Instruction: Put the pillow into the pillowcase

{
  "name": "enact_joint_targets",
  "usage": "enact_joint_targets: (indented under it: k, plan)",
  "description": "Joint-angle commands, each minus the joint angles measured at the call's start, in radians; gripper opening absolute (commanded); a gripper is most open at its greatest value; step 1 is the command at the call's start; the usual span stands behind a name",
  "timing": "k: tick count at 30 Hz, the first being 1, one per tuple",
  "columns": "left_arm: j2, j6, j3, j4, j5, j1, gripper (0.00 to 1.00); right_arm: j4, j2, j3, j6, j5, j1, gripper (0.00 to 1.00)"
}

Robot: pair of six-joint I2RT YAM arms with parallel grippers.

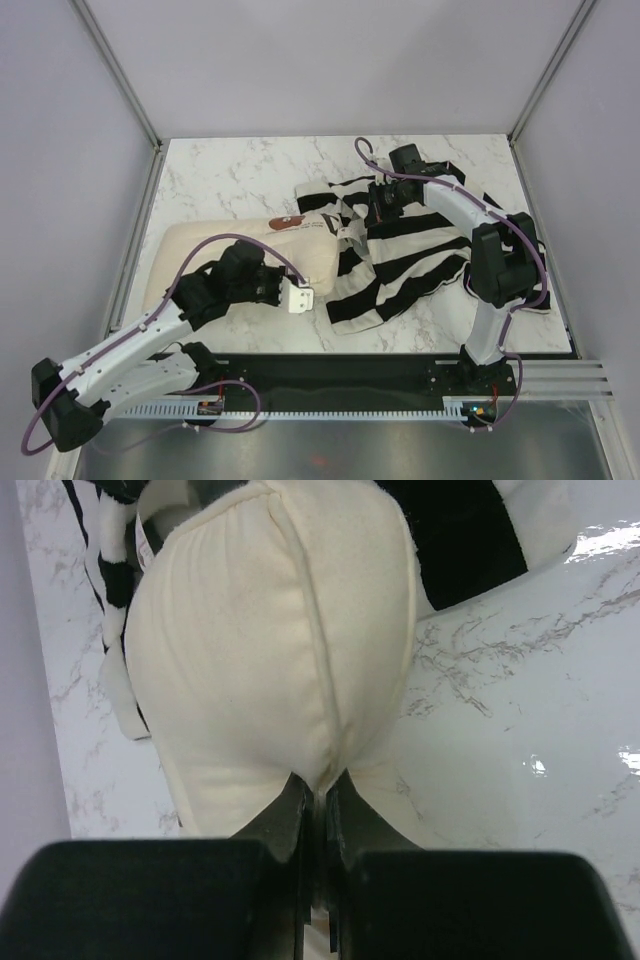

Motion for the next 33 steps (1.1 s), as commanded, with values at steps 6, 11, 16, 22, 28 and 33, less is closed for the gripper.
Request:
enact_joint_targets:
  k: [6,11,16,22,28,33]
  plan:
    - [0.080,0.182,0.051,0.321,0.026,-0.114,0.02,0.026,-0.071,0.025,0.016,-0.077,-0.033,0.00]
    - [0.125,0.245,0.054,0.364,0.012,-0.165,0.02,0.023,-0.099,0.040,0.019,-0.099,-0.050,0.00]
    - [0.207,0.266,0.067,0.439,0.012,-0.165,0.02,0.015,-0.140,0.052,0.015,-0.117,-0.075,0.00]
    - [0.312,0.312,0.064,0.558,0.042,-0.165,0.02,-0.015,-0.194,0.040,-0.022,-0.137,-0.090,0.00]
    - [0.413,0.288,0.083,0.746,-0.007,-0.164,0.02,-0.055,-0.203,-0.009,-0.062,-0.154,-0.092,0.00]
    - [0.483,0.289,0.097,0.957,-0.054,-0.164,0.02,-0.063,-0.202,-0.029,-0.088,-0.163,-0.090,0.00]
